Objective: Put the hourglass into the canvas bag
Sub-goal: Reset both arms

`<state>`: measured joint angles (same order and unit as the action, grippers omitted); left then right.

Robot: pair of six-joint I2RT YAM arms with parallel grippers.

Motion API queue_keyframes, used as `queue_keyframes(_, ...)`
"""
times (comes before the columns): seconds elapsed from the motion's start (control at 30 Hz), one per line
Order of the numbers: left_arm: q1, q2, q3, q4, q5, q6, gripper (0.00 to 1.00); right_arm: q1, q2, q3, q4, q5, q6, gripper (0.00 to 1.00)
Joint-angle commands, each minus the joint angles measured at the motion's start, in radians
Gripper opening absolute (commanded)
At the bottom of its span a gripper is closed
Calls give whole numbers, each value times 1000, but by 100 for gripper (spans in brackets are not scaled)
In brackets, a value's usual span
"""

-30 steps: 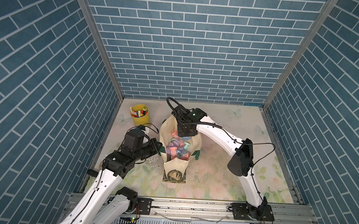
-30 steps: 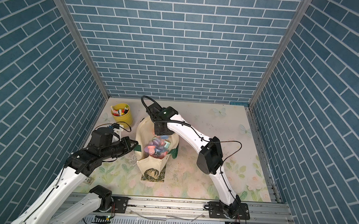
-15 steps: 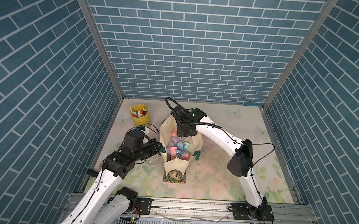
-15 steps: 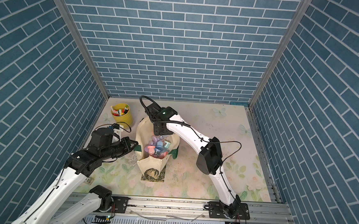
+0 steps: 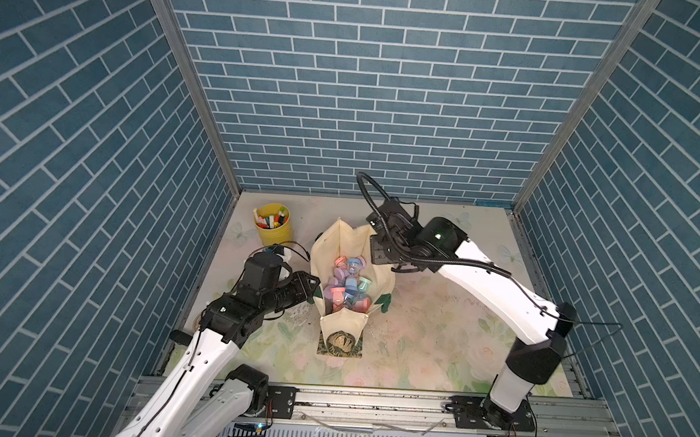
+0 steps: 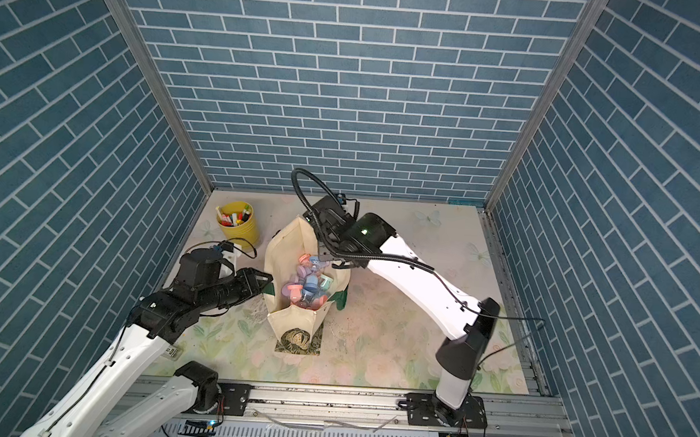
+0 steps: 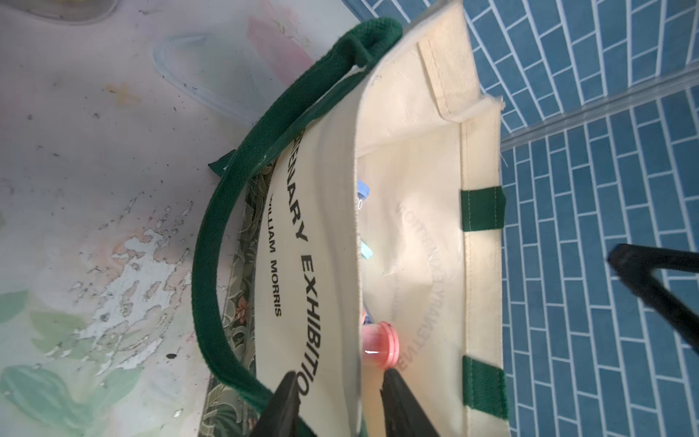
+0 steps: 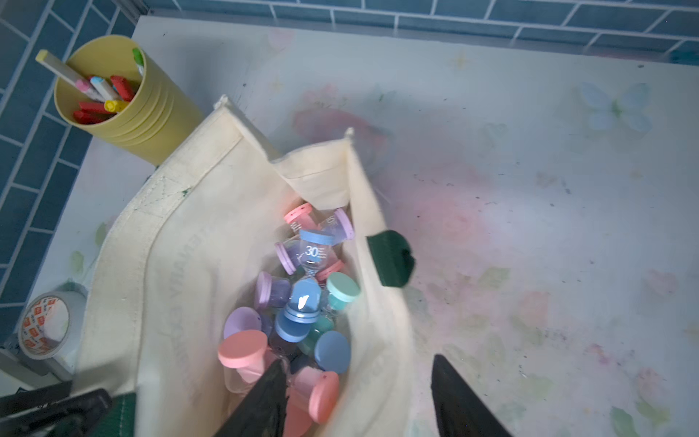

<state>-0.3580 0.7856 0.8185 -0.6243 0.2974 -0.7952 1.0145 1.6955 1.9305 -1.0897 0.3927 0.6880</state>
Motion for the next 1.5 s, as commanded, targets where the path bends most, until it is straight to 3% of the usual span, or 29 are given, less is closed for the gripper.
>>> queue_keyframes(0.0, 4, -2, 91, -66, -72, 71, 46, -4, -143, -160, 90, 166, -24, 62)
queue_keyframes(0.1, 4, -2, 165, -121, -153, 128, 53, -5, -313, -344, 160, 296, -26, 62)
queue_keyframes(0.23, 4, -17, 251, -183, -332, 225, 70, -6, -563, -609, 308, 455, -93, 65)
queue_keyframes(0.37, 4, -60, 236, -178, -627, 310, 88, -13, -787, -866, 414, 605, -196, 94)
queue_keyframes(0.53, 4, -82, 9, 2, -971, 381, 91, -177, -939, -1100, 388, 618, -240, 98)
queue_keyframes(0.57, 5, -71, -37, 43, -1016, 390, 99, -214, -943, -1129, 390, 622, -252, 98)
queue_keyframes(0.63, 5, -49, -170, 190, -1080, 474, 100, -295, -960, -1242, 522, 645, -351, 98)
queue_keyframes(0.7, 16, -32, -287, 353, -1118, 551, 100, -404, -952, -1339, 676, 581, -408, 99)
queue_keyframes(0.77, 67, -29, -361, 499, -1090, 573, 100, -523, -898, -1363, 777, 483, -390, 99)
queue_keyframes(0.87, 149, 26, -470, 786, -1011, 664, 100, -647, -718, -1388, 946, 558, -386, 99)
queue_keyframes(0.97, 186, 147, -490, 909, -998, 707, 100, -754, -557, -1416, 1137, 565, -432, 99)
queue_keyframes(1.1, 227, 264, -501, 968, -940, 663, 100, -866, -442, -1527, 1505, 393, -544, 97)
queue_keyframes(1.23, 290, 368, -498, 1093, -814, 652, 100, -940, -395, -1590, 1784, 134, -562, 99)
queue_keyframes(1.37, 316, 472, -525, 1348, -719, 688, 100, -982, -231, -1600, 2011, -74, -619, 99)
queue_keyframes(1.47, 332, 563, -524, 1476, -645, 749, 100, -996, -147, -1570, 2037, -194, -649, 99)
